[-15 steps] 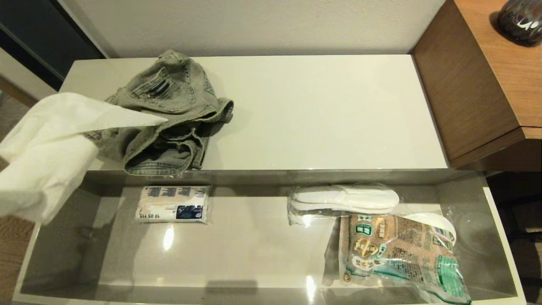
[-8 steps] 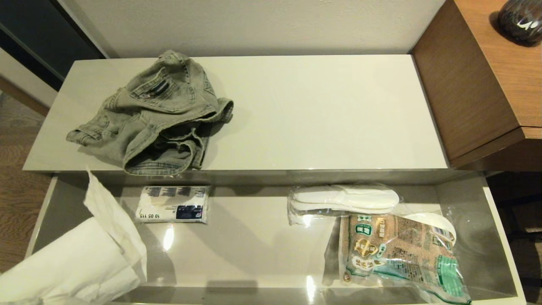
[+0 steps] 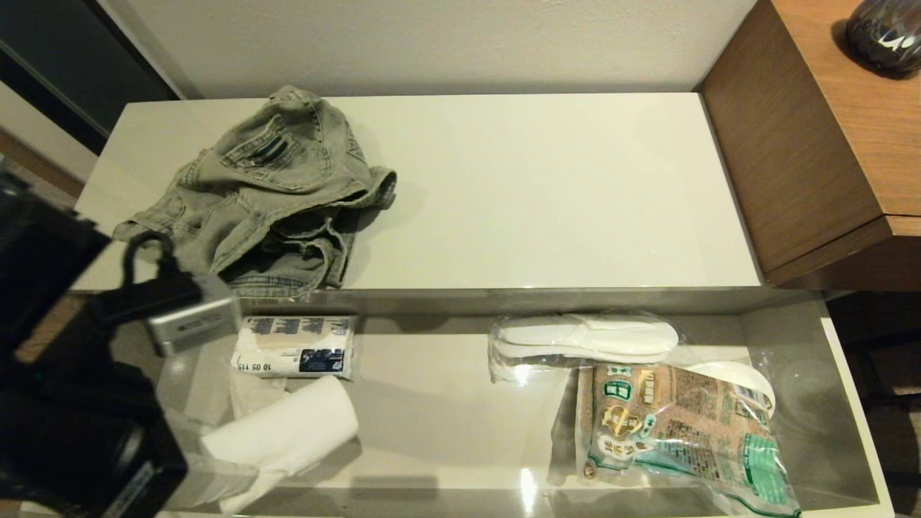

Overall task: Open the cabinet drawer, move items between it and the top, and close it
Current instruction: Put the roll paper in the drawer

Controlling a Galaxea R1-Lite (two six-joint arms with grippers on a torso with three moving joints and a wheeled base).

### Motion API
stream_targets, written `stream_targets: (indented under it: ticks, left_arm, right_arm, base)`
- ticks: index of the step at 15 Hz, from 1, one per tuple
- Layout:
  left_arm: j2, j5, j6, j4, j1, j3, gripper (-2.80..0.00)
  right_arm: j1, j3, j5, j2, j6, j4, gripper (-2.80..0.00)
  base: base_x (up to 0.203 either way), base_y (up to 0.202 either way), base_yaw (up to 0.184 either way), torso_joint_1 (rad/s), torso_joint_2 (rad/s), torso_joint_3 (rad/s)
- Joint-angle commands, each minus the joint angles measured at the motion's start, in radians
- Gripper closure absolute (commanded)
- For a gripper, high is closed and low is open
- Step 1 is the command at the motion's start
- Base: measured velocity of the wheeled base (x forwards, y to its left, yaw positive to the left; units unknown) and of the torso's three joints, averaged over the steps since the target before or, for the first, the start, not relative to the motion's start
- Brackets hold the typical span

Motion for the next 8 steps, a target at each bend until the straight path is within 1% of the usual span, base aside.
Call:
stream_targets:
  ticks: [1,2,4,5,7,8]
  left_arm:
    - [0.226,0.032,-0.004,-0.003,-0.094,-0.045,0.0]
    - [0.269,0.051,-0.008,-0.006,-0.132,-0.075,0.0]
    - [0.369,0.073,-0.007,-0.007,-0.165,-0.14,0.0]
    - [0.432,0.097,-0.008,-0.007,-0.177,-0.167,0.0]
    - [0.503,0.167,-0.019,-0.007,-0.19,-0.186,0.0]
    - [0.507,0.176,-0.022,-0.008,-0.191,-0.186,0.0]
  right_arm:
    - [0.0,0.002,0.0,0.001,0.0,0.0,0.0]
    - [0.0,0.002,0.0,0.001,0.0,0.0,0.0]
    - [0.0,0.0,0.0,0.001,0.0,0.001,0.0]
    - [0.0,0.002,0.0,0.001,0.0,0.001,0.0]
    - [0.0,0.0,0.0,0.001,0.0,0.001,0.0]
    - [0.0,0.0,0.0,0.001,0.0,0.001,0.0]
  base:
    - [0.0,0.0,0.0,0.0,0.0,0.0]
    - [0.0,0.0,0.0,0.0,0.0,0.0]
    - [0.0,0.0,0.0,0.0,0.0,0.0]
    - [0.0,0.0,0.0,0.0,0.0,0.0]
    - [0.0,0.0,0.0,0.0,0.0,0.0]
    - [0.0,0.0,0.0,0.0,0.0,0.0]
